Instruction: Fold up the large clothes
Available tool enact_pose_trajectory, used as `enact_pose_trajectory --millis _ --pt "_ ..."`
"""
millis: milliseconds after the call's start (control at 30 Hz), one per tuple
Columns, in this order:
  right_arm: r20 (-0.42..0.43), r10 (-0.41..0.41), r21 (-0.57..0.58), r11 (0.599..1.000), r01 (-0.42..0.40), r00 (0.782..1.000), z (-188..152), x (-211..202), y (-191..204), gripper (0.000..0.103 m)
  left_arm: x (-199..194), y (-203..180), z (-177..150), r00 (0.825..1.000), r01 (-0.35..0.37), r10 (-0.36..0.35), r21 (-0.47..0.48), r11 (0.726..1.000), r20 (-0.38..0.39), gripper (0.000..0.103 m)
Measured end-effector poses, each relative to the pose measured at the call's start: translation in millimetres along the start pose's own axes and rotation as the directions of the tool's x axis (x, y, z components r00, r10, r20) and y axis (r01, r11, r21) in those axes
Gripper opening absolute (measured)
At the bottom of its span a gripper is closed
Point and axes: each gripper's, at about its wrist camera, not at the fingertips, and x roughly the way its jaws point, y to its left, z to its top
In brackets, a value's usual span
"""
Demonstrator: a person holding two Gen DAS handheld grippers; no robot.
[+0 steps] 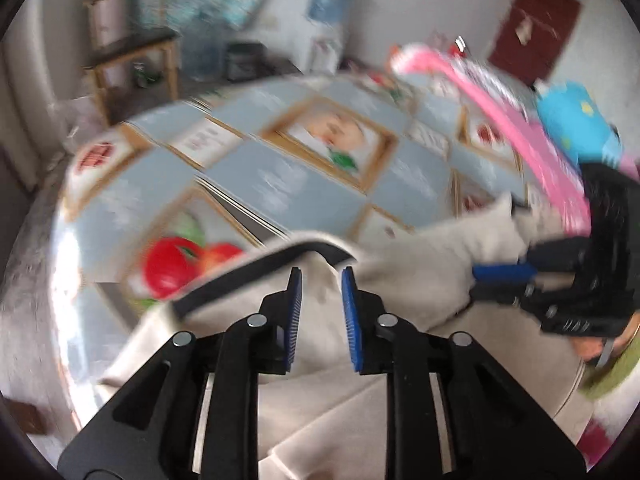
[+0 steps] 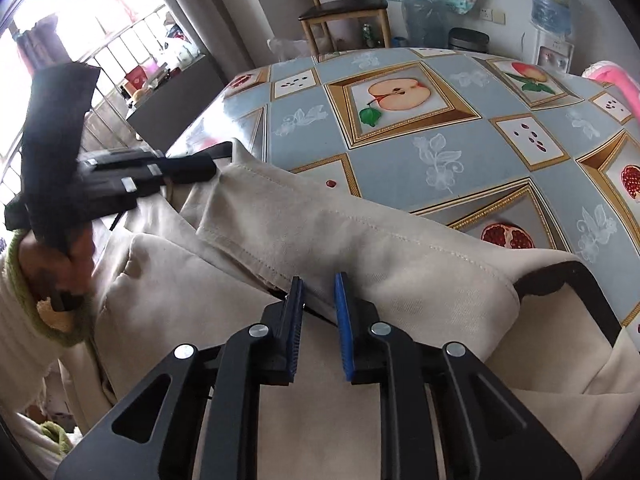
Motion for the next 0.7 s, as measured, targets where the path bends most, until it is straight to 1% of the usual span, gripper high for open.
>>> enact_pose_trajectory --millis 33,100,200,267,300,400,533,567,600,633,667,700 --pt "0.003 -0.007 -0.011 1.000 0.007 1.000 0 0 1 0.017 -7 0 1 0.999 0.036 -0.036 -0.017 0.999 0.026 0.018" --pt "0.004 -0.017 -0.029 0.999 0.017 1.000 1 1 3 0.017 -12 -13 3 0.994 0.100 -0.100 0.010 0.995 0.040 0.018" --pt "0.003 -0.019 -0.045 0.999 0.019 1.000 6 3 1 0.017 -1 -47 5 0.985 0.172 -0.172 0.079 0.982 -0.010 0.018" --pt "0.008 -0.012 -0.041 0.999 0.012 1.000 5 3 0 0.017 8 -64 2 0.981 0.194 -0.191 0.117 0.974 -0.039 0.018" --pt "0.011 -0.008 -0.039 0.999 0.009 1.000 4 3 -1 0.017 13 -71 0 0.979 0.202 -0.196 0.132 0.970 -0.056 0.018" --pt "0.013 0.004 -0.028 1.000 -0.003 1.000 4 3 -3 0.016 40 -81 -9 0.984 0.145 -0.123 0.175 0.974 -0.130 0.018" --pt "-0.011 0.015 0.027 1.000 -0.015 1.000 6 0 -10 0.016 44 -77 -12 0.983 0.152 -0.134 0.154 0.976 -0.122 0.020" --pt "-0.015 0.027 0.051 0.998 -0.026 1.000 7 -3 -13 0.018 44 -76 -13 0.984 0.151 -0.133 0.158 0.976 -0.120 0.020" --pt "-0.009 0.056 0.102 0.993 -0.055 0.998 7 -12 -19 0.021 44 -75 -13 0.984 0.149 -0.130 0.164 0.975 -0.118 0.020" --pt "-0.006 0.062 0.129 0.990 -0.060 0.998 7 -18 -24 0.030 44 -76 -13 0.985 0.146 -0.128 0.170 0.975 -0.114 0.020" --pt "0.004 0.046 0.161 0.986 -0.046 0.999 6 -26 -30 0.036 44 -72 -13 0.985 0.150 -0.132 0.167 0.974 -0.114 0.020" --pt "0.025 0.035 0.189 0.981 -0.039 0.999 4 -36 -36 0.044 44 -70 -13 0.984 0.158 -0.141 0.159 0.975 -0.113 0.020"
